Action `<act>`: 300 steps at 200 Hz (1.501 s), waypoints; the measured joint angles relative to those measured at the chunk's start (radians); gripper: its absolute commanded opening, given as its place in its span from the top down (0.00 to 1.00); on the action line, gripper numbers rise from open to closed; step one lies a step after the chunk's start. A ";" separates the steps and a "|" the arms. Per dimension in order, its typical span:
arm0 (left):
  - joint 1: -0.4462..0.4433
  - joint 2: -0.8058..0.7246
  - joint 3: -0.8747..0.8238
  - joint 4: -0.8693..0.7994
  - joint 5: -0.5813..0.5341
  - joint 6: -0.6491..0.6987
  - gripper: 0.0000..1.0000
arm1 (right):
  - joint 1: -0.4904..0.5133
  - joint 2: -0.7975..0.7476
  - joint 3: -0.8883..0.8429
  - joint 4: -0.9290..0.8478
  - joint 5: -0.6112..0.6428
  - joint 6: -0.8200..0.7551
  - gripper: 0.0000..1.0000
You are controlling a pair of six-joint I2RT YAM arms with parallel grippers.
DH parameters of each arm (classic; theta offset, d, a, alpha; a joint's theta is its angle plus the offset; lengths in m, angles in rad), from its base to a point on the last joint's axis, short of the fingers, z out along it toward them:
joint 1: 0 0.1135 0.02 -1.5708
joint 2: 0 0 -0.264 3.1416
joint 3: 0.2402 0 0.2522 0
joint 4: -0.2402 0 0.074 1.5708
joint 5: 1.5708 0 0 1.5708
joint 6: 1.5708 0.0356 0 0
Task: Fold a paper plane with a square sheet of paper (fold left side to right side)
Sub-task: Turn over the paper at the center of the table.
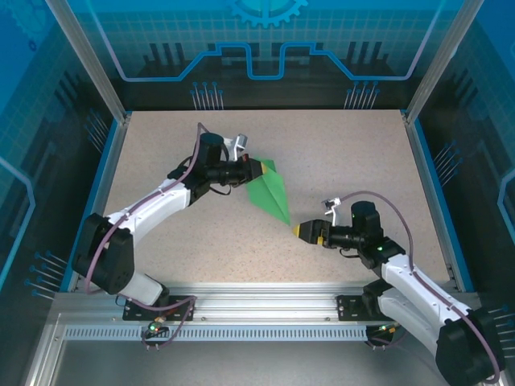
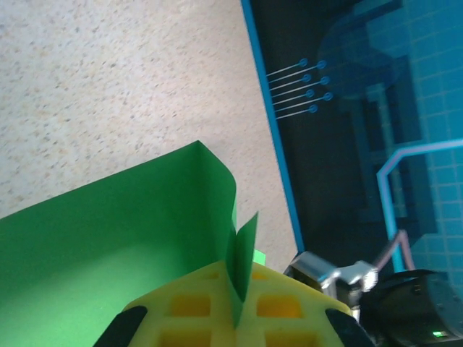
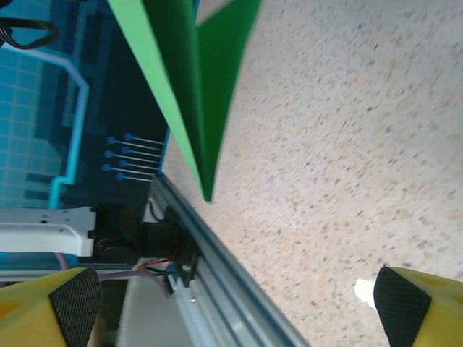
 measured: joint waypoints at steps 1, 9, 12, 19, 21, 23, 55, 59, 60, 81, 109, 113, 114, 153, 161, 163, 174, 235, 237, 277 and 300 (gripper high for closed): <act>0.000 -0.001 0.001 0.002 0.000 0.000 1.00 | 0.000 0.000 -0.002 0.004 -0.004 0.005 0.00; 0.000 -0.004 0.003 0.017 0.003 -0.014 1.00 | 0.003 -0.003 -0.011 0.029 -0.018 0.029 0.01; 0.000 -0.004 0.004 0.021 0.006 -0.020 1.00 | 0.005 -0.005 -0.014 0.037 -0.022 0.038 0.01; 0.000 -0.005 0.004 0.040 0.013 -0.034 1.00 | 0.008 -0.007 -0.019 0.067 -0.033 0.060 0.01; 0.000 -0.005 0.004 0.046 0.016 -0.039 1.00 | 0.010 -0.007 -0.021 0.075 -0.036 0.065 0.01; 0.000 -0.005 0.004 0.050 0.018 -0.047 1.00 | 0.011 -0.007 -0.023 0.087 -0.039 0.072 0.01; -0.003 -0.005 0.004 0.124 0.060 -0.112 1.00 | 0.029 0.000 -0.026 0.205 -0.061 0.152 0.01; -0.005 -0.005 0.004 0.132 0.065 -0.120 1.00 | 0.032 0.003 -0.024 0.214 -0.061 0.158 0.01; -0.005 -0.005 0.004 0.133 0.067 -0.122 1.00 | 0.032 0.005 -0.023 0.217 -0.062 0.159 0.01; -0.025 -0.005 0.004 0.163 0.096 -0.143 1.00 | 0.040 0.034 -0.002 0.244 -0.064 0.180 0.01; -0.062 0.000 0.021 0.184 0.136 -0.158 1.00 | 0.040 0.066 0.047 0.277 -0.065 0.199 0.09; -0.067 0.000 0.023 0.187 0.142 -0.158 1.00 | 0.040 0.069 0.055 0.278 -0.065 0.203 0.10; -0.068 0.000 0.024 0.187 0.143 -0.158 1.00 | 0.040 0.070 0.059 0.280 -0.065 0.201 0.11; -0.080 0.002 0.032 0.204 0.177 -0.160 1.00 | 0.040 0.075 0.134 0.289 -0.064 0.209 0.29; -0.080 0.002 0.032 0.204 0.182 -0.160 1.00 | 0.040 0.074 0.140 0.291 -0.064 0.206 0.33; -0.080 0.002 0.032 0.204 0.182 -0.160 1.00 | 0.039 0.074 0.140 0.291 -0.064 0.208 0.34; -0.080 0.002 0.032 0.204 0.188 -0.159 1.00 | 0.039 0.072 0.144 0.290 -0.063 0.208 0.39; -0.080 0.002 0.031 0.204 0.218 -0.152 0.98 | 0.037 0.004 0.151 0.227 -0.043 0.171 0.77; -0.080 0.002 0.031 0.204 0.218 -0.152 0.97 | 0.037 0.002 0.151 0.225 -0.043 0.171 0.77; -0.080 0.002 0.030 0.191 0.217 -0.109 0.58 | 0.035 -0.029 0.154 0.137 -0.023 0.133 0.86; -0.080 -0.002 0.030 0.122 0.195 -0.053 0.36 | 0.035 -0.057 0.169 0.031 0.003 0.083 0.88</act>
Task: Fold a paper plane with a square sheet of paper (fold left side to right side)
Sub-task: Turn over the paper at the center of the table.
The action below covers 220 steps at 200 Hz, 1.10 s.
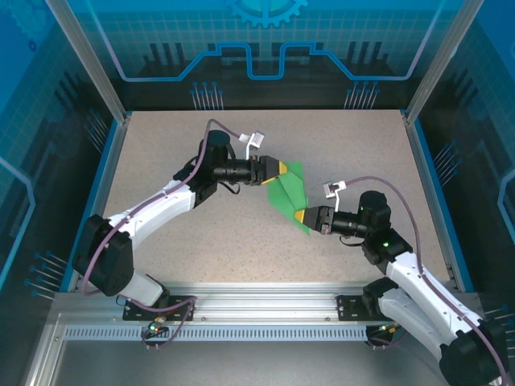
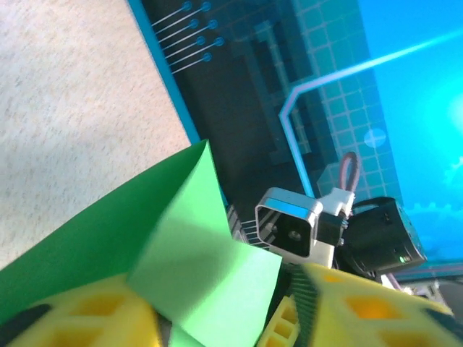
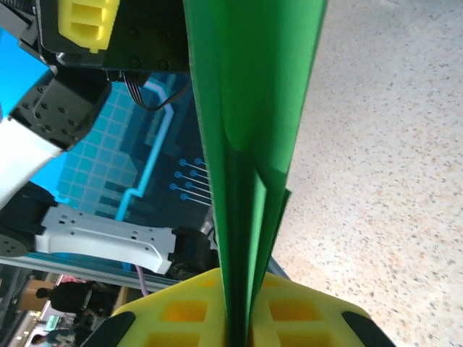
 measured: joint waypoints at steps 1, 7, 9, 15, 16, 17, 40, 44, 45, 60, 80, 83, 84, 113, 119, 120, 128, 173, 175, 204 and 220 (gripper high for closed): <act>0.000 -0.001 0.000 -0.005 -0.003 0.009 0.35 | 0.000 -0.001 0.001 -0.003 0.002 -0.004 0.88; 0.001 -0.006 0.000 -0.030 -0.016 0.024 0.32 | 0.000 -0.009 0.011 -0.039 0.011 -0.023 0.89; 0.002 -0.008 0.000 -0.035 -0.020 0.034 0.31 | 0.000 -0.012 0.015 -0.055 0.015 -0.036 0.89; 0.004 -0.019 -0.001 -0.066 -0.038 0.053 0.29 | 0.000 -0.018 0.026 -0.089 0.027 -0.053 0.89; 0.004 -0.021 -0.001 -0.069 -0.040 0.057 0.29 | 0.000 -0.021 0.030 -0.100 0.032 -0.062 0.89; 0.004 -0.022 -0.001 -0.073 -0.041 0.059 0.28 | 0.000 -0.021 0.032 -0.105 0.034 -0.064 0.89; 0.022 -0.099 -0.020 -0.164 -0.121 0.113 0.21 | 0.004 -0.036 0.102 -0.274 0.106 -0.165 0.90; 0.026 -0.118 -0.025 -0.177 -0.136 0.126 0.21 | 0.007 -0.035 0.119 -0.309 0.126 -0.192 0.91; 0.028 -0.125 -0.027 -0.182 -0.143 0.128 0.21 | 0.008 -0.035 0.122 -0.315 0.131 -0.194 0.91; 0.043 -0.209 -0.053 -0.236 -0.221 0.161 0.20 | 0.033 -0.023 0.182 -0.429 0.217 -0.262 0.91; 0.050 -0.332 -0.091 -0.303 -0.345 0.193 0.19 | 0.125 0.033 0.286 -0.578 0.393 -0.355 0.93; 0.050 -0.350 -0.095 -0.314 -0.361 0.196 0.19 | 0.146 0.046 0.304 -0.597 0.423 -0.374 0.93; 0.050 -0.359 -0.098 -0.318 -0.370 0.197 0.19 | 0.152 0.050 0.309 -0.602 0.432 -0.377 0.93; 0.050 -0.507 -0.132 -0.401 -0.526 0.221 0.19 | 0.374 0.236 0.515 -0.788 0.799 -0.480 0.93; 0.050 -0.532 -0.136 -0.418 -0.555 0.223 0.19 | 0.414 0.285 0.562 -0.827 0.880 -0.495 0.93; 0.050 -0.537 -0.137 -0.422 -0.561 0.224 0.19 | 0.423 0.296 0.574 -0.837 0.901 -0.497 0.93; 0.050 -0.570 -0.142 -0.446 -0.595 0.225 0.19 | 0.463 0.365 0.636 -0.883 1.001 -0.514 0.94; 0.050 -0.715 -0.143 -0.577 -0.737 0.242 0.18 | 0.604 0.827 0.938 -1.136 1.511 -0.563 0.95; 0.050 -0.720 -0.143 -0.583 -0.741 0.242 0.18 | 0.607 0.848 0.948 -1.147 1.529 -0.565 0.94; 0.050 -0.796 -0.143 -0.662 -0.795 0.243 0.17 | 0.629 1.062 1.019 -1.239 1.674 -0.594 0.94; 0.050 -0.830 -0.143 -0.703 -0.816 0.243 0.17 | 0.635 1.148 1.044 -1.270 1.714 -0.618 0.95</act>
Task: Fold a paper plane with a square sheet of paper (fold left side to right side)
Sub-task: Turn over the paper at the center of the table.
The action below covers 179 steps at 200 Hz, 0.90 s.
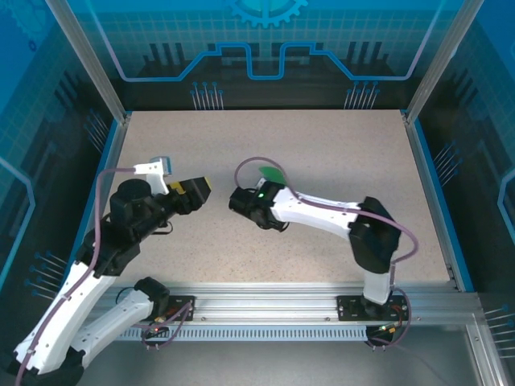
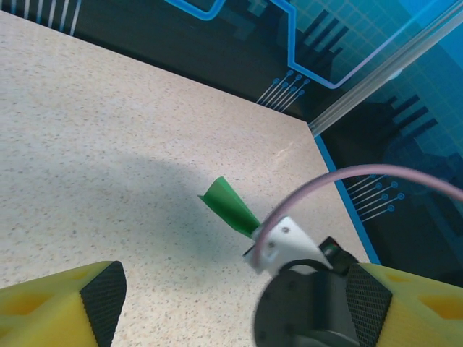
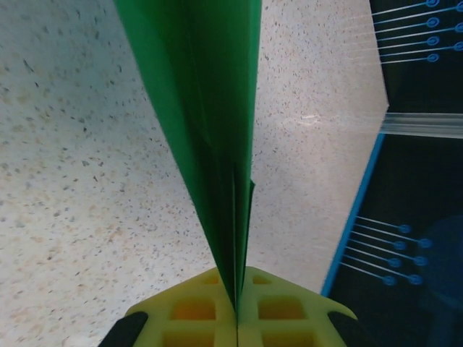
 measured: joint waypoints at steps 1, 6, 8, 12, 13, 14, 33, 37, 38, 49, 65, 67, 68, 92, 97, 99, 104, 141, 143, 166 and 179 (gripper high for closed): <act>0.000 -0.003 0.000 -0.002 -0.002 0.000 0.17 | 0.000 0.007 0.002 -0.003 0.004 -0.001 0.95; 0.000 -0.011 0.000 -0.013 -0.006 0.000 0.17 | 0.002 0.030 0.010 -0.009 0.010 -0.010 0.94; 0.000 -0.014 0.000 -0.017 -0.009 0.000 0.17 | 0.002 0.041 0.013 -0.011 0.016 -0.012 0.94; 0.000 -0.022 0.000 -0.029 -0.013 0.000 0.17 | 0.004 0.059 0.019 -0.015 0.019 -0.020 0.94; 0.000 -0.023 0.000 -0.030 -0.014 0.000 0.17 | 0.005 0.065 0.021 -0.016 0.022 -0.021 0.94; 0.000 -0.025 0.000 -0.031 -0.015 0.000 0.17 | 0.005 0.068 0.022 -0.017 0.023 -0.021 0.94; 0.000 -0.052 0.000 -0.067 -0.032 -0.003 0.17 | 0.015 0.147 0.041 -0.026 0.023 -0.059 0.94; 0.000 -0.056 0.000 -0.072 -0.035 -0.004 0.17 | 0.018 0.161 0.043 -0.026 0.021 -0.066 0.94; 0.000 -0.058 0.000 -0.074 -0.035 -0.004 0.17 | 0.018 0.163 0.043 -0.027 0.019 -0.068 0.94; 0.000 -0.069 0.000 -0.087 -0.040 -0.005 0.16 | 0.027 0.199 0.046 -0.027 0.008 -0.088 0.93; 0.000 -0.075 0.000 -0.105 -0.046 -0.013 0.16 | 0.040 0.234 0.046 -0.027 -0.027 -0.110 0.90; 0.000 -0.075 0.000 -0.108 -0.046 -0.014 0.16 | 0.042 0.237 0.046 -0.026 -0.033 -0.115 0.89; 0.000 -0.075 0.000 -0.108 -0.047 -0.014 0.16 | 0.042 0.238 0.046 -0.026 -0.035 -0.117 0.89; 0.000 -0.073 0.000 -0.131 -0.047 -0.031 0.16 | 0.053 0.246 0.047 -0.021 -0.121 -0.153 0.72; 0.000 -0.072 0.000 -0.135 -0.046 -0.031 0.16 | 0.053 0.246 0.047 -0.020 -0.137 -0.160 0.69; 0.000 -0.072 0.000 -0.136 -0.046 -0.031 0.16 | 0.053 0.246 0.047 -0.018 -0.146 -0.162 0.68; 0.000 -0.071 0.000 -0.139 -0.046 -0.031 0.16 | 0.054 0.246 0.047 -0.015 -0.166 -0.166 0.64; 0.000 -0.037 0.000 -0.153 -0.045 -0.051 0.14 | 0.054 0.207 0.043 -0.003 -0.282 -0.187 0.47; 0.000 -0.031 0.000 -0.156 -0.046 -0.054 0.14 | 0.054 0.200 0.041 -0.002 -0.289 -0.186 0.45; 0.001 0.048 0.017 -0.187 -0.045 -0.080 0.13 | 0.054 0.102 0.014 0.012 -0.364 -0.177 0.33; 0.002 0.095 0.021 -0.185 -0.043 -0.089 0.12 | 0.054 0.037 -0.011 0.019 -0.400 -0.166 0.27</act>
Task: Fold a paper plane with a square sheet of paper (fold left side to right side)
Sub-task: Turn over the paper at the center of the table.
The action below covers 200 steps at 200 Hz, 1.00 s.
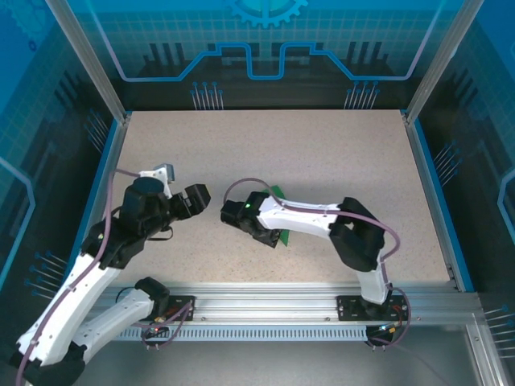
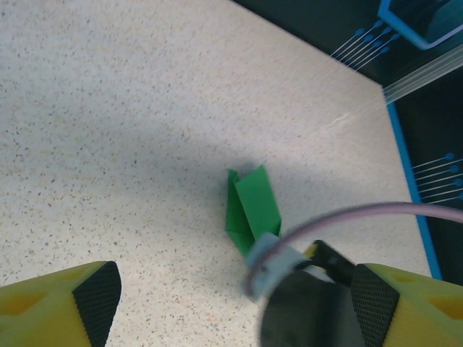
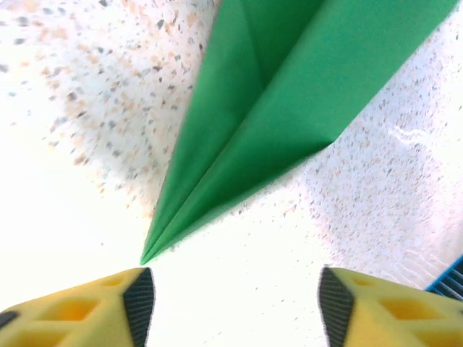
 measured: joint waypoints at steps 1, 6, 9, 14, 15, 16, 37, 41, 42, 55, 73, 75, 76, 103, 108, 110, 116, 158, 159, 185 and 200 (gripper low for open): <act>0.001 0.005 0.000 0.000 0.002 -0.002 0.12 | 0.000 -0.003 -0.002 0.000 -0.002 -0.001 0.26; 0.005 0.021 0.000 -0.001 0.007 -0.006 0.11 | 0.000 -0.031 -0.016 0.007 -0.017 0.006 0.23; 0.007 0.028 0.000 -0.001 0.011 -0.012 0.11 | 0.000 -0.046 -0.025 0.010 -0.026 0.002 0.22; 0.014 0.041 0.000 0.000 0.020 -0.016 0.10 | 0.000 -0.074 -0.041 0.019 -0.042 0.008 0.20; 0.015 0.043 0.000 0.000 0.022 -0.018 0.10 | 0.000 -0.078 -0.044 0.020 -0.044 0.006 0.20; 0.016 0.044 0.000 0.001 0.023 -0.019 0.10 | 0.000 -0.085 -0.049 0.022 -0.048 0.008 0.19; 0.072 0.079 -0.012 0.044 0.091 -0.039 0.12 | 0.000 -0.188 -0.122 0.058 -0.108 0.026 0.19; 0.082 0.089 -0.018 0.060 0.109 -0.045 0.12 | -0.003 -0.211 -0.140 0.069 -0.123 0.033 0.19; 0.084 0.091 -0.019 0.063 0.113 -0.044 0.12 | -0.003 -0.214 -0.143 0.071 -0.125 0.033 0.19; 0.100 0.126 -0.040 0.109 0.166 -0.053 0.13 | -0.014 -0.274 -0.189 0.101 -0.163 0.055 0.19; 0.101 0.201 -0.078 0.188 0.240 -0.074 0.15 | -0.050 -0.366 -0.259 0.156 -0.216 0.097 0.18; 0.101 0.209 -0.082 0.198 0.248 -0.074 0.15 | -0.056 -0.378 -0.268 0.166 -0.222 0.103 0.17; 0.101 0.212 -0.084 0.200 0.251 -0.074 0.15 | -0.058 -0.382 -0.271 0.169 -0.225 0.105 0.17; 0.101 0.334 -0.133 0.304 0.333 -0.100 0.17 | -0.117 -0.545 -0.391 0.282 -0.297 0.175 0.13; 0.102 0.354 -0.136 0.317 0.344 -0.101 0.17 | -0.125 -0.574 -0.412 0.301 -0.307 0.191 0.12; 0.101 0.362 -0.136 0.324 0.349 -0.101 0.17 | -0.126 -0.582 -0.418 0.307 -0.312 0.193 0.12; 0.102 0.383 -0.138 0.346 0.362 -0.101 0.17 | -0.134 -0.618 -0.445 0.332 -0.327 0.209 0.12; 0.101 0.522 -0.140 0.503 0.452 -0.116 0.18 | -0.156 -0.802 -0.595 0.467 -0.399 0.303 0.02; 0.101 0.526 -0.140 0.506 0.454 -0.117 0.18 | -0.156 -0.806 -0.599 0.468 -0.401 0.306 0.02; 0.093 0.654 -0.140 0.600 0.489 -0.128 0.19 | -0.159 -0.924 -0.704 0.543 -0.427 0.372 0.00; 0.081 0.725 -0.140 0.644 0.506 -0.135 0.20 | -0.163 -0.970 -0.747 0.575 -0.440 0.403 0.00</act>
